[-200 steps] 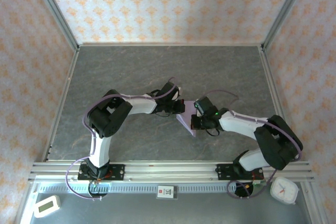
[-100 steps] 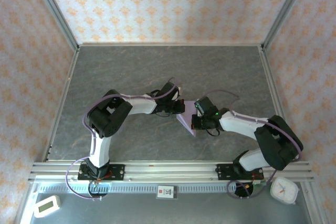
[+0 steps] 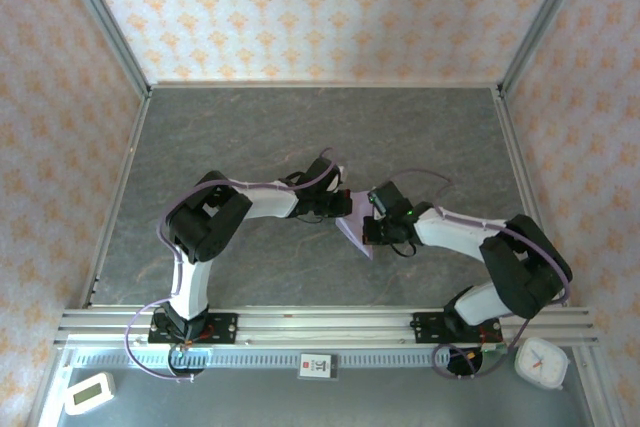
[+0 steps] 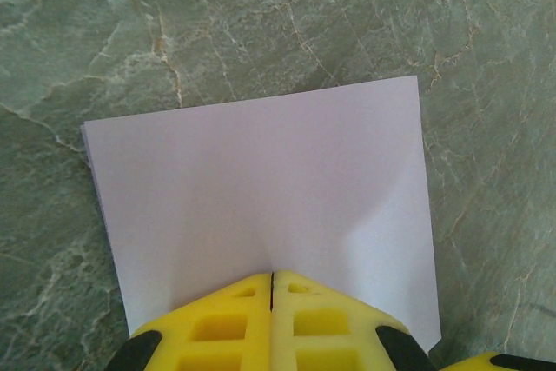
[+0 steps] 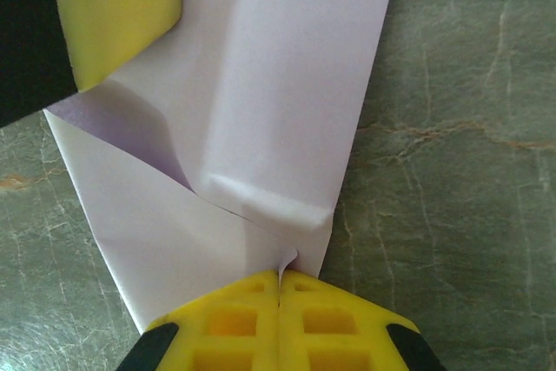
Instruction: Fold a paper plane with a square sheet of paper (pick it up from the middle)
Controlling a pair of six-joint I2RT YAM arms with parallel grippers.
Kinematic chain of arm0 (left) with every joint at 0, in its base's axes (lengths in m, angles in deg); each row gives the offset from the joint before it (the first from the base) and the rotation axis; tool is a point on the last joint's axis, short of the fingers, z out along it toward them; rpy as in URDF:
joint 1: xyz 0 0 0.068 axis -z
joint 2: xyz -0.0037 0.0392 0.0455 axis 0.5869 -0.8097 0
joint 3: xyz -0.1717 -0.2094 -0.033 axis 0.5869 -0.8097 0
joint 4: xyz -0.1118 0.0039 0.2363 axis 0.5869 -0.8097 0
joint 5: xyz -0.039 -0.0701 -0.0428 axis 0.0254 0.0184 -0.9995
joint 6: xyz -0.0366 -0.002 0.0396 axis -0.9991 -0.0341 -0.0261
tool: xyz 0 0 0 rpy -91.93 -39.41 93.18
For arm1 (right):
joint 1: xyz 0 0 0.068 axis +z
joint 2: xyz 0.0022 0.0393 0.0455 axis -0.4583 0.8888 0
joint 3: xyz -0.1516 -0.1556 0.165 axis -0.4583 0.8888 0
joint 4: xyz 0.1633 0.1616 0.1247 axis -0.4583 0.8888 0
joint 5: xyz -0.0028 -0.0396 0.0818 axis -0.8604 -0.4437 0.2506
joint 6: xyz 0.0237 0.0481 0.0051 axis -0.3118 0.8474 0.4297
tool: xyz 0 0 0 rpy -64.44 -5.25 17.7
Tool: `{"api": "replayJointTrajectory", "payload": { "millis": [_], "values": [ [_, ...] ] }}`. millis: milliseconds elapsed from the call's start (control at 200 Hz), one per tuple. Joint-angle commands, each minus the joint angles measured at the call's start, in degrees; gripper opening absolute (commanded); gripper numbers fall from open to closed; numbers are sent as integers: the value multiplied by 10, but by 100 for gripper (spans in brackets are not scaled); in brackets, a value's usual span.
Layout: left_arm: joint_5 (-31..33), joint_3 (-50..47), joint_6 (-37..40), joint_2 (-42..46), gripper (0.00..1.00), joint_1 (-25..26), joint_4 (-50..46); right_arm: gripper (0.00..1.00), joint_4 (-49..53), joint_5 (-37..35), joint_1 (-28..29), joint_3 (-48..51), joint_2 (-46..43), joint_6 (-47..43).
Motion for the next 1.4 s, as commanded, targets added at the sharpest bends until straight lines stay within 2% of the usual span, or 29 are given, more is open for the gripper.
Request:
{"api": "replayJointTrajectory", "payload": {
  "millis": [0, 280, 931, 1231, 1396],
  "values": [
    [30, -31, 13, -26, 0, 0, -69, 0, 10, -20, -3, -17, 5, -6],
    [29, -32, 14, -27, 0, 0, -67, 0, 17, -24, -3, -20, -8, -7],
    [26, -24, 9, -15, 0, 0, -68, 0, 3, -12, -7, 15, 29, -10],
    [21, 26, -12, 47, 0, -12, -83, 0, -3, -9, -7, 34, 36, -10],
    [2, -9, -36, 122, 0, -10, -68, 0, -3, -11, -7, 41, 30, -9]
  ]
}}
